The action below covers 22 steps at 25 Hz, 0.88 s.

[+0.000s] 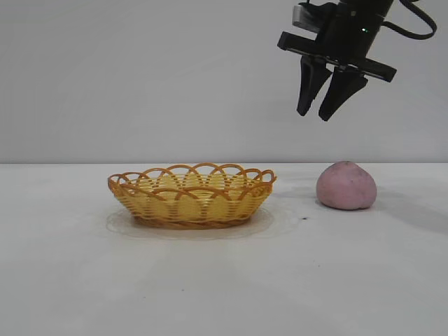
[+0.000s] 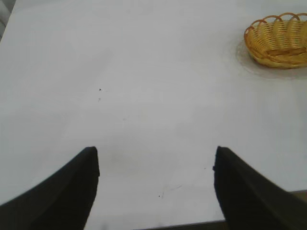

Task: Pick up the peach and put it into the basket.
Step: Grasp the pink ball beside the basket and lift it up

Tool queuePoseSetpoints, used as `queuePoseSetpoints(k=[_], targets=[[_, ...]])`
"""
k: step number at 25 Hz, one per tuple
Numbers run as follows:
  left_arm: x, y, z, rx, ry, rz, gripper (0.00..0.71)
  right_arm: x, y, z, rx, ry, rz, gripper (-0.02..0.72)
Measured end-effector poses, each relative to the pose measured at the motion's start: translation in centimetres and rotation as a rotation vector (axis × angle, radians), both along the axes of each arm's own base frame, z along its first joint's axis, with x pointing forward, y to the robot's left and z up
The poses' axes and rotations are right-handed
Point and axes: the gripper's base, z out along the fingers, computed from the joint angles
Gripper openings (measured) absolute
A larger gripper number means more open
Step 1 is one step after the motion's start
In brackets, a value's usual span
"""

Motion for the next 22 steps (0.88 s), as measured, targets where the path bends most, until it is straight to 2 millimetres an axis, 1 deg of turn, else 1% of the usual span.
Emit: queuePoseSetpoints(k=[4, 12, 15, 19, 20, 22], targets=[[-0.2, 0.0, 0.0, -0.001, -0.02, -0.002, 0.449, -0.4, -0.3, -0.2, -0.038, 0.047, 0.003, 0.244], [-0.2, 0.0, 0.1, -0.001, -0.026, 0.0, 0.449, -2.1, -1.3, -0.8, -0.163, 0.231, 0.06, 0.244], [-0.2, 0.0, 0.1, -0.001, -0.028, 0.031, 0.449, -1.9, -1.3, -2.1, -0.179, 0.264, 0.065, 0.244], [-0.2, 0.0, 0.1, -0.001, -0.029, 0.057, 0.449, -1.6, -1.2, -5.5, -0.194, 0.339, 0.07, 0.244], [-0.2, 0.0, 0.1, -0.001, -0.029, 0.058, 0.449, -1.5, -1.1, -6.3, -0.191, 0.353, 0.083, 0.195], [-0.2, 0.0, 0.1, -0.001, -0.029, 0.058, 0.449, -1.4, -0.9, -6.7, -0.167, 0.351, 0.108, 0.08]])
